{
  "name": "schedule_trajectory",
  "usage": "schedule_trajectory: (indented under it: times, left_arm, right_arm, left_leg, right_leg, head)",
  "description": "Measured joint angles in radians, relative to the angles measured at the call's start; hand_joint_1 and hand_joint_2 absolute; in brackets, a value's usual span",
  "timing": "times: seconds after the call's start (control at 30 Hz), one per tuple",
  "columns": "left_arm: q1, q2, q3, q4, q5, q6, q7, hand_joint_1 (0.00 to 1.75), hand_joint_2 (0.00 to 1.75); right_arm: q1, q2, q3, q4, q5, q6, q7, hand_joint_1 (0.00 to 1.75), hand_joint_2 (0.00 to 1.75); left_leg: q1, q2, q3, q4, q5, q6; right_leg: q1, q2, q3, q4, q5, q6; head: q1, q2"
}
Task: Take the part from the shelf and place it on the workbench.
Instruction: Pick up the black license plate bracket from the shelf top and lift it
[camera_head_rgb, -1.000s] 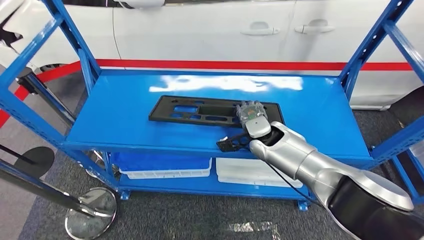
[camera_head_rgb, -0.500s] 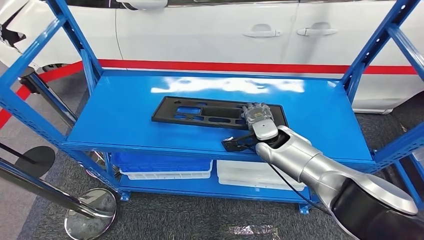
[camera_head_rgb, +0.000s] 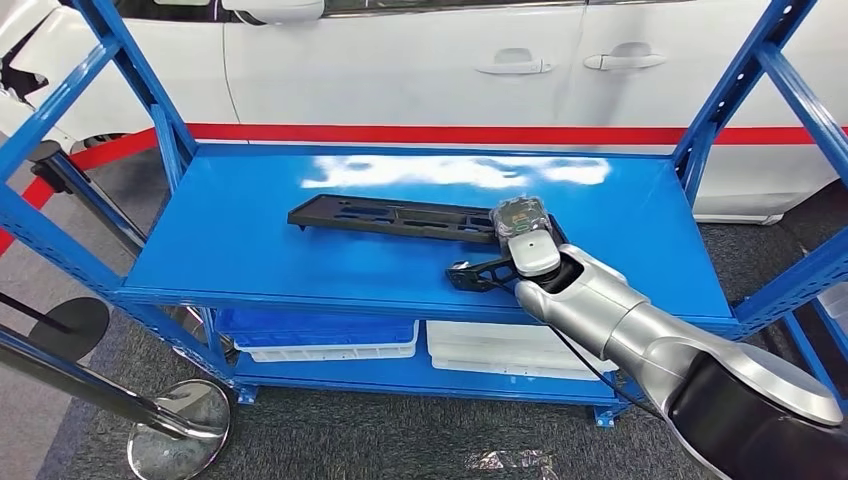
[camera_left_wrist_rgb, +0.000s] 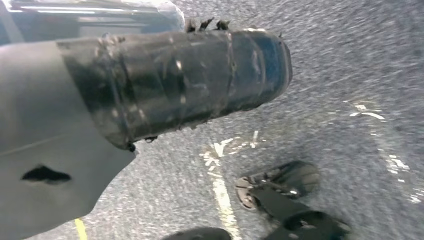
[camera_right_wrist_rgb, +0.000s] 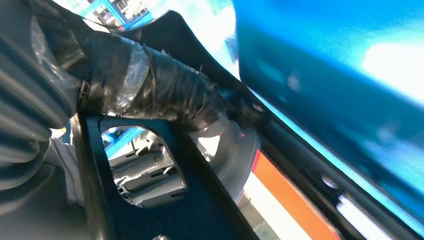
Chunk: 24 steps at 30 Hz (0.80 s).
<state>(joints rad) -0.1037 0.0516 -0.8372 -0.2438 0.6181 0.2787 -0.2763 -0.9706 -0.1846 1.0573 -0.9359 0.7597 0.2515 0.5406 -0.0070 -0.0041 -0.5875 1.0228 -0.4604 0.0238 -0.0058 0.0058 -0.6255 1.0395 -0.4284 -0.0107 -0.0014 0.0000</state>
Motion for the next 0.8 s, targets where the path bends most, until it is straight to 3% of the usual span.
schedule_trajectory:
  times: [0.07, 0.27, 0.33, 0.37, 0.4, 0.47, 0.5, 0.53, 0.67, 0.73, 0.8]
  left_arm:
    - [-0.001, 0.0, 0.0, 0.0, 0.006, -0.012, -0.008, 0.0, 1.75]
    - [-0.001, 0.0, 0.0, 0.0, 0.01, -0.019, -0.012, 0.0, 1.75]
    - [0.001, 0.0, 0.0, 0.0, 0.016, -0.031, -0.02, 0.0, 1.75]
    - [0.001, 0.0, 0.0, 0.0, 0.021, -0.043, -0.027, 0.0, 1.75]
    - [0.002, 0.0, 0.0, 0.0, 0.026, -0.055, -0.035, 0.0, 1.75]
    - [0.001, 0.0, 0.0, 0.0, 0.033, -0.064, -0.041, 0.0, 1.75]
    - [0.0, 0.0, 0.0, 0.0, 0.035, -0.059, -0.041, 0.0, 1.75]
    - [0.0, 0.001, 0.0, 0.0, 0.037, -0.051, -0.04, 0.0, 1.75]
    - [0.003, -0.001, 0.0, 0.0, 0.046, -0.012, -0.028, 0.0, 1.75]
    - [0.002, -0.002, 0.001, 0.0, 0.055, 0.009, -0.015, 0.0, 1.75]
    - [0.0, -0.002, 0.002, 0.0, 0.061, 0.029, -0.001, 0.0, 1.75]
  right_arm:
    - [0.0, 0.0, 0.0, -0.007, 0.003, -0.004, -0.005, 1.75, 1.75]
    - [0.0, 0.0, 0.0, -0.012, 0.004, -0.006, -0.009, 1.75, 1.75]
    - [-0.001, 0.0, 0.0, -0.017, 0.007, -0.007, -0.013, 1.75, 1.75]
    - [0.0, 0.0, 0.0, -0.025, 0.01, -0.01, -0.02, 1.75, 1.75]
    - [0.001, 0.0, -0.001, -0.037, 0.013, -0.016, -0.027, 1.75, 1.75]
    - [0.003, 0.001, -0.001, -0.063, 0.014, -0.035, -0.043, 1.75, 1.75]
    - [0.002, 0.003, -0.002, -0.076, 0.007, -0.048, -0.049, 1.75, 1.75]
    - [0.002, 0.004, -0.003, -0.088, -0.006, -0.062, -0.057, 1.75, 1.75]
    - [0.01, 0.009, -0.015, -0.142, -0.111, -0.12, -0.098, 1.75, 1.75]
    - [0.016, 0.013, -0.023, -0.177, -0.174, -0.176, -0.128, 1.75, 1.75]
    - [0.03, 0.018, -0.035, -0.217, -0.236, -0.249, -0.163, 1.75, 1.75]
  left_leg:
    - [-0.004, 0.0, 0.001, -0.003, 0.001, 0.002]
    - [-0.004, 0.0, 0.002, -0.005, 0.002, 0.004]
    - [0.002, 0.002, 0.01, -0.02, 0.011, 0.009]
    - [0.006, 0.004, 0.011, -0.024, 0.016, 0.013]
    - [0.011, 0.004, 0.012, -0.025, 0.017, 0.014]
    - [0.014, 0.002, 0.003, -0.003, 0.005, 0.006]
    - [0.015, 0.0, -0.002, 0.007, 0.0, -0.002]
    - [0.014, -0.001, -0.006, 0.012, -0.003, -0.008]
    - [0.017, -0.001, -0.019, 0.028, -0.015, -0.025]
    - [0.018, 0.0, -0.057, 0.113, -0.064, -0.032]
    - [0.018, 0.0, -0.118, 0.237, -0.115, -0.035]
  right_leg:
    - [-0.002, 0.0, -0.001, -0.003, 0.003, 0.008]
    - [-0.002, 0.0, 0.001, -0.006, 0.005, 0.011]
    - [-0.001, 0.0, -0.007, 0.012, -0.009, 0.017]
    - [-0.003, -0.001, -0.038, 0.081, -0.038, 0.023]
    - [-0.007, -0.002, -0.049, 0.109, -0.044, 0.031]
    - [-0.017, -0.003, -0.042, 0.106, -0.042, 0.04]
    - [-0.017, -0.001, -0.012, 0.044, -0.02, 0.038]
    - [-0.015, 0.0, -0.003, 0.024, -0.02, 0.033]
    - [-0.013, 0.003, -0.006, 0.021, -0.018, 0.005]
    - [-0.013, 0.003, -0.004, 0.017, -0.017, -0.003]
    - [-0.009, 0.003, -0.004, 0.017, -0.018, -0.008]
  head:
    - [0.0, 0.0]
    - [0.0, 0.0]
    - [0.001, 0.0]
    - [0.003, 0.0]
    - [0.004, 0.0]
    - [0.006, 0.0]
    - [0.006, 0.0]
    - [0.006, 0.0]
    - [0.004, 0.0]
    - [-0.001, 0.0]
    - [-0.004, 0.0]
